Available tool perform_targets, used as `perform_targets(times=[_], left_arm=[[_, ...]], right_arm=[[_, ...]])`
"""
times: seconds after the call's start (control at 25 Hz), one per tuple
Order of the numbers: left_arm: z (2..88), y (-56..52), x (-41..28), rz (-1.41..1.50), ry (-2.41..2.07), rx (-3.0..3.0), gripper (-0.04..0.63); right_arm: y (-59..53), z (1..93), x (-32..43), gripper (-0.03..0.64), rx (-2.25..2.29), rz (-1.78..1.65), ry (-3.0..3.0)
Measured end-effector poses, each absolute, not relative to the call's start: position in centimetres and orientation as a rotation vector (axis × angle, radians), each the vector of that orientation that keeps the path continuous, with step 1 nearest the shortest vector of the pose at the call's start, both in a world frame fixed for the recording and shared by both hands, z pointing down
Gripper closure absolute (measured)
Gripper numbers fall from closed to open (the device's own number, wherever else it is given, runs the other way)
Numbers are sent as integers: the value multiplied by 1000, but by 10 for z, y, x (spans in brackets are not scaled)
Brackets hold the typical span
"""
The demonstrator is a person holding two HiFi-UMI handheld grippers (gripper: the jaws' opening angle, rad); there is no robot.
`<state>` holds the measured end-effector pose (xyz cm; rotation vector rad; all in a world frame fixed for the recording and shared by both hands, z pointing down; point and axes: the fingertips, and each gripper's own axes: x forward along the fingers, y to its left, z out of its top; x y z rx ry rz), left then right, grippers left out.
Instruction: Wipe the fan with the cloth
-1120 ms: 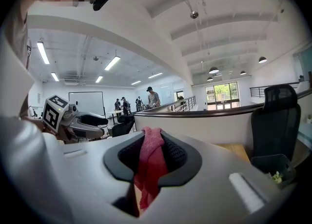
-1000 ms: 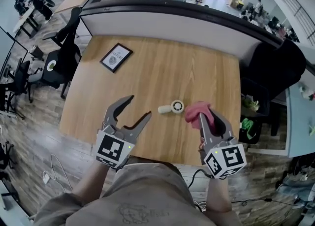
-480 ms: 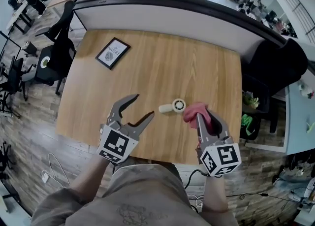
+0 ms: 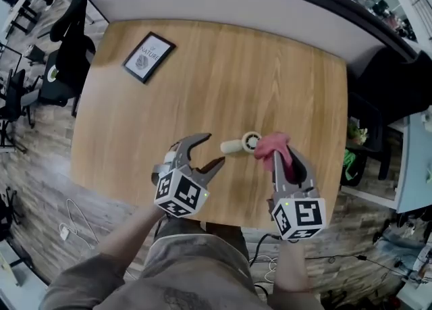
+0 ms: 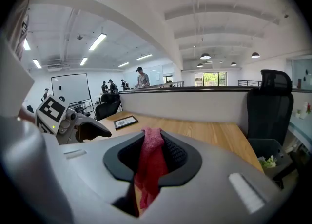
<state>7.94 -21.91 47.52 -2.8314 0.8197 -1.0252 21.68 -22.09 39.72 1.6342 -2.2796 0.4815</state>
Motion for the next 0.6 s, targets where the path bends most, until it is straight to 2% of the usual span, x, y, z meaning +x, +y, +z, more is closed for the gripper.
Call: perform_targets(times=[0.6], left_arm=[[632,-222,113,-1303,584,-2942,316]], right_arm=[[-240,490,211,548,1626,590,-2187]])
